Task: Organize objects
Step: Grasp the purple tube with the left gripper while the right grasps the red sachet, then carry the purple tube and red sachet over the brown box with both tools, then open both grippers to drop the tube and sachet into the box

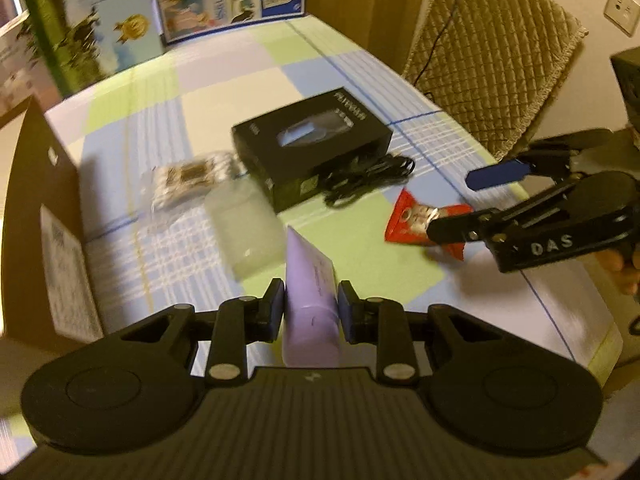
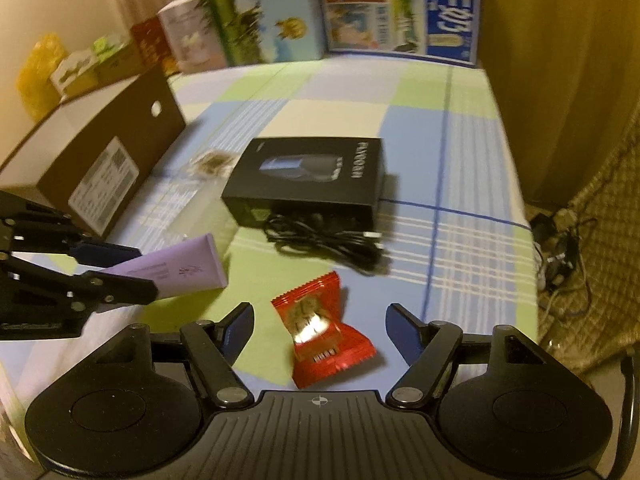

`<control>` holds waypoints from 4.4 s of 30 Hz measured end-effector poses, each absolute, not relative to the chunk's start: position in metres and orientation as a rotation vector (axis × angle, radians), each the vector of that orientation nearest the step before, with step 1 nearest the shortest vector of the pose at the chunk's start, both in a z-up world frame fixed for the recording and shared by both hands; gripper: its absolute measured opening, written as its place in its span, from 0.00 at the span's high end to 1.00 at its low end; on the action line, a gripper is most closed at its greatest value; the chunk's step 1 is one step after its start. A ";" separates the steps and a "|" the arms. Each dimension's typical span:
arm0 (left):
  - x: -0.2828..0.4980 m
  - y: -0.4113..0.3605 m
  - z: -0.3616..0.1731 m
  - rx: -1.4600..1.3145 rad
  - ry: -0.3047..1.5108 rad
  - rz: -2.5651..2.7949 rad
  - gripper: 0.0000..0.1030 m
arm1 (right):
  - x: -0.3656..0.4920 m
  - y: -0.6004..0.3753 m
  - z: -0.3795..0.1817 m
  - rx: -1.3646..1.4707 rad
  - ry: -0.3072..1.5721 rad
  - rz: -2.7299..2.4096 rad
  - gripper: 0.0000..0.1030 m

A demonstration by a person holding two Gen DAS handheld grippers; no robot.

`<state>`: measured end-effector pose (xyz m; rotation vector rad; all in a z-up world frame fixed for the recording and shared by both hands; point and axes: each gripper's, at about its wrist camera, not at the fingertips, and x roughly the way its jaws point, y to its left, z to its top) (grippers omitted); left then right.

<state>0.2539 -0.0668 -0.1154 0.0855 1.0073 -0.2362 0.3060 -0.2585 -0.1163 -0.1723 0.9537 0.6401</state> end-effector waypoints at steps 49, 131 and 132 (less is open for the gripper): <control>0.203 -0.010 -0.120 -0.164 1.089 -0.109 0.75 | 0.255 -0.251 -0.120 -0.183 1.034 0.586 0.28; 0.292 0.353 -0.082 -0.190 0.983 0.216 0.55 | 0.356 0.122 -0.089 -0.087 0.966 0.732 0.72; 0.291 0.353 -0.081 -0.186 0.981 0.216 0.53 | 0.356 0.123 -0.090 -0.088 0.962 0.734 0.72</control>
